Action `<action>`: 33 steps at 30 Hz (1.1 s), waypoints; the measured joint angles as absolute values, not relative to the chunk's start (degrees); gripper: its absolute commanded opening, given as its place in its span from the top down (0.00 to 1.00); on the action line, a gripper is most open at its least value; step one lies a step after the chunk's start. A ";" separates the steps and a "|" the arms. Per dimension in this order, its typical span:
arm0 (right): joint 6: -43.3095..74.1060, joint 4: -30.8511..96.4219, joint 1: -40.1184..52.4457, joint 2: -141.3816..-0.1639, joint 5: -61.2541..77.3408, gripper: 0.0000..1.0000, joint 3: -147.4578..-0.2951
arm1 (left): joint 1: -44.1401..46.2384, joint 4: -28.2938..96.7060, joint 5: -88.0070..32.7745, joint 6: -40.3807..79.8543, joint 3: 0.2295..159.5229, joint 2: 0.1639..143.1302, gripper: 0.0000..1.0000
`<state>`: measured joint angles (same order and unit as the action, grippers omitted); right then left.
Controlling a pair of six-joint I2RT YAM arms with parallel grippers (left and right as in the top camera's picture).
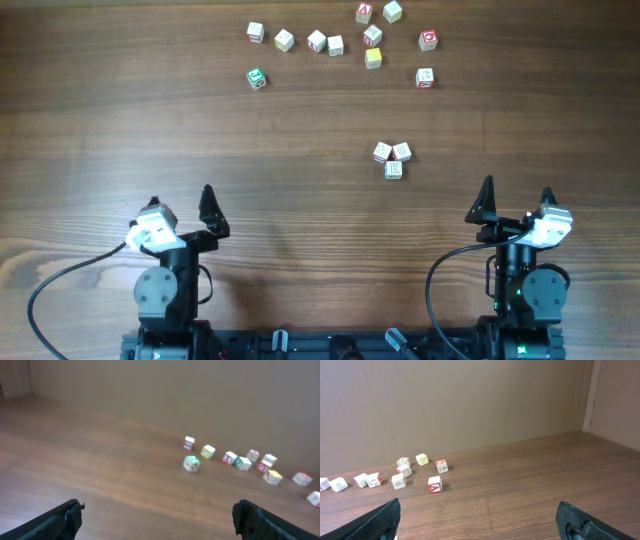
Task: Form a circle
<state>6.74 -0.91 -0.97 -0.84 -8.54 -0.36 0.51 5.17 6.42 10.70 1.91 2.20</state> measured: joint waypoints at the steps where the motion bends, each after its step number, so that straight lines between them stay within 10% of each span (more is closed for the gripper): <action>1: 6.74 -0.91 -0.97 -0.84 -8.54 0.00 -0.36 | -0.16 4.21 6.00 9.54 1.45 2.07 0.00; 33: 6.74 -0.91 -0.97 -0.84 -8.54 0.00 -0.36 | -2.00 4.05 4.36 6.22 0.91 1.63 0.00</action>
<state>6.74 -0.91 -0.97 -0.84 -8.54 -0.36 -2.00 4.05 4.36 6.22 0.91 1.63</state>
